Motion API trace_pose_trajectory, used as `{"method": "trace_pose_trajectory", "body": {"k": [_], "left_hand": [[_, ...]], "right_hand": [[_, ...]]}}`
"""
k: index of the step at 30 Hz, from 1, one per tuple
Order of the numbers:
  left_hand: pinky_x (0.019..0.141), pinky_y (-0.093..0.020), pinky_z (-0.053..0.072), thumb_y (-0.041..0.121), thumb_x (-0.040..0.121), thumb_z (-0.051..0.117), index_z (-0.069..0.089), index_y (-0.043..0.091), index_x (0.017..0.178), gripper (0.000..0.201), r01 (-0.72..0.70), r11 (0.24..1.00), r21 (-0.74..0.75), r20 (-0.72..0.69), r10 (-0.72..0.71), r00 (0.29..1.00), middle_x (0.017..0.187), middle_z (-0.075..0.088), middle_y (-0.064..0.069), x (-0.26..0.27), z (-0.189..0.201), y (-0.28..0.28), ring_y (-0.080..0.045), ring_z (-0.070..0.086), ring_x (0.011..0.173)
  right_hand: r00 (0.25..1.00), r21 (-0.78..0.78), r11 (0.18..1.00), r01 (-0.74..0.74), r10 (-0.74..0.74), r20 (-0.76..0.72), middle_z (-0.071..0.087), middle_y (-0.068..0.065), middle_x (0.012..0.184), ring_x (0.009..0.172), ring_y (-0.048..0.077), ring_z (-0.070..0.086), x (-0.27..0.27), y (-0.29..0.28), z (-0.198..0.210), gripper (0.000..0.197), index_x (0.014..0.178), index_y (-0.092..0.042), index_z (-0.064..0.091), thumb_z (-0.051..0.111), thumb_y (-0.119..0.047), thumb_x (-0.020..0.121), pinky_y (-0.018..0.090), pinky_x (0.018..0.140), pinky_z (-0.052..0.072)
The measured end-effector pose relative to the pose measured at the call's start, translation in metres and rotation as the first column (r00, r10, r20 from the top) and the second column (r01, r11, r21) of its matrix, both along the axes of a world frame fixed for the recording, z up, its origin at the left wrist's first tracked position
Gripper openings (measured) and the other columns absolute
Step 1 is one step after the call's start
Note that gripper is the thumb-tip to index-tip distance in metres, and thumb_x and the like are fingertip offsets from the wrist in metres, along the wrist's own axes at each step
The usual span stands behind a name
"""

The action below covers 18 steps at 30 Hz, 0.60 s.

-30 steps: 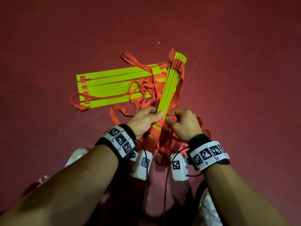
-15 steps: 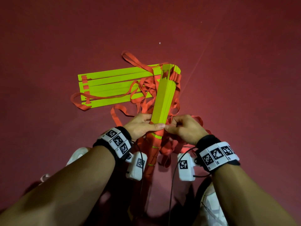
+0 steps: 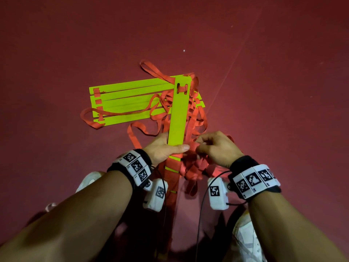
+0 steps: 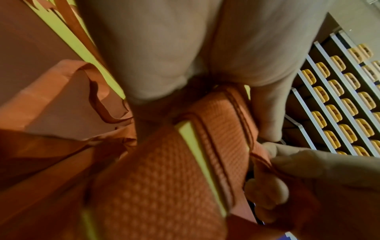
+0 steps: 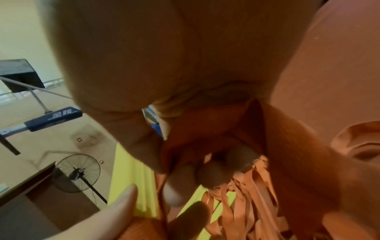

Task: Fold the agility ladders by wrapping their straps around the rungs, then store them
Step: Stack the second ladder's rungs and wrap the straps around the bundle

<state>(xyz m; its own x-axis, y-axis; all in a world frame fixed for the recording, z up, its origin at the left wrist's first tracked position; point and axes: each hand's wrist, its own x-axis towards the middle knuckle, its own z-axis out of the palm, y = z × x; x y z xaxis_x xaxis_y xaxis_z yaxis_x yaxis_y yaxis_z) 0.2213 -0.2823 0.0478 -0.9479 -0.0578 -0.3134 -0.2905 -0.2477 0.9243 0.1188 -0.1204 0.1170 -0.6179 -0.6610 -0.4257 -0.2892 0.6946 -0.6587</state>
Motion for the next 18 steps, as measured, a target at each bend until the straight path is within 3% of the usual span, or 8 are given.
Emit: {"method": "trace_pose_trajectory", "body": {"k": [3,5,7,8,10,12,15,18], "left_hand": [[0.078,-0.032,0.058,-0.002,0.094,0.064,0.051,0.020,0.104,0.027,-0.034,0.999,0.022,-0.001,0.034,0.999,0.070,0.069,0.016,-0.001,0.001,0.003,-0.015,0.072,0.076],[0.076,-0.031,0.057,0.006,0.094,0.067,0.052,0.019,0.109,0.024,-0.080,0.995,-0.064,-0.012,0.079,0.997,0.080,0.071,0.007,-0.001,0.003,0.007,-0.015,0.072,0.075],[0.084,-0.035,0.055,0.031,0.093,0.071,0.053,0.019,0.120,0.034,-0.111,0.982,-0.155,-0.017,0.109,0.994,0.098,0.070,-0.002,-0.003,-0.001,0.011,-0.017,0.070,0.091],[0.094,-0.037,0.053,0.049,0.089,0.069,0.051,0.019,0.129,0.053,-0.105,0.979,-0.174,-0.016,0.104,0.994,0.113,0.069,-0.003,-0.004,0.000,0.013,-0.018,0.067,0.105],[0.111,-0.041,0.042,0.082,0.076,0.056,0.041,0.022,0.148,0.095,-0.074,0.992,-0.099,0.042,0.079,0.996,0.141,0.058,-0.001,-0.006,0.002,0.015,-0.019,0.054,0.132],[0.117,-0.049,0.035,0.099,0.067,0.043,0.038,0.027,0.153,0.112,-0.079,0.996,0.031,0.179,0.072,0.981,0.149,0.052,0.001,-0.010,0.003,0.014,-0.024,0.046,0.141],[0.112,-0.053,0.043,0.083,0.080,0.044,0.054,0.009,0.141,0.097,-0.143,0.982,0.123,0.220,0.113,0.969,0.132,0.065,-0.011,-0.011,0.003,0.014,-0.032,0.058,0.129],[0.114,-0.050,0.040,0.081,0.078,0.059,0.050,0.009,0.144,0.099,-0.142,0.985,0.102,0.225,0.117,0.967,0.140,0.060,-0.011,-0.008,0.007,0.017,-0.028,0.055,0.131]], "right_hand": [[0.995,0.014,1.000,-0.018,0.019,-0.096,0.071,-0.002,0.066,0.052,0.006,0.059,0.002,0.000,0.003,0.014,0.078,-0.017,0.068,0.060,-0.015,0.090,0.030,0.061,0.050],[0.981,0.024,0.999,-0.033,0.037,-0.191,0.070,-0.002,0.069,0.059,0.010,0.062,0.003,-0.001,0.004,0.012,0.080,-0.019,0.069,0.062,-0.019,0.089,0.035,0.065,0.055],[0.965,0.015,0.999,-0.046,0.048,-0.256,0.069,-0.002,0.069,0.066,0.018,0.064,0.006,-0.004,0.006,0.012,0.079,-0.018,0.069,0.062,-0.021,0.088,0.039,0.068,0.055],[0.959,0.008,0.998,-0.054,0.055,-0.280,0.069,-0.001,0.068,0.066,0.021,0.064,0.008,-0.006,0.006,0.013,0.077,-0.017,0.068,0.062,-0.022,0.087,0.039,0.068,0.054],[0.953,-0.010,0.998,-0.054,0.049,-0.299,0.067,0.001,0.062,0.062,0.021,0.062,0.010,-0.009,0.005,0.018,0.072,-0.016,0.065,0.065,-0.026,0.087,0.038,0.064,0.052],[0.961,-0.019,1.000,-0.012,0.006,-0.278,0.063,-0.004,0.055,0.054,0.014,0.058,0.011,-0.008,0.003,0.026,0.068,-0.019,0.062,0.070,-0.035,0.086,0.033,0.059,0.047],[0.966,-0.042,0.997,0.071,-0.079,-0.246,0.064,0.000,0.055,0.054,0.017,0.060,0.012,-0.007,0.001,0.036,0.067,-0.022,0.062,0.075,-0.053,0.080,0.036,0.058,0.048],[0.959,-0.041,0.994,0.096,-0.104,-0.263,0.067,0.006,0.060,0.061,0.024,0.064,0.013,-0.007,0.002,0.046,0.074,-0.015,0.068,0.074,-0.060,0.078,0.039,0.062,0.050]]}}
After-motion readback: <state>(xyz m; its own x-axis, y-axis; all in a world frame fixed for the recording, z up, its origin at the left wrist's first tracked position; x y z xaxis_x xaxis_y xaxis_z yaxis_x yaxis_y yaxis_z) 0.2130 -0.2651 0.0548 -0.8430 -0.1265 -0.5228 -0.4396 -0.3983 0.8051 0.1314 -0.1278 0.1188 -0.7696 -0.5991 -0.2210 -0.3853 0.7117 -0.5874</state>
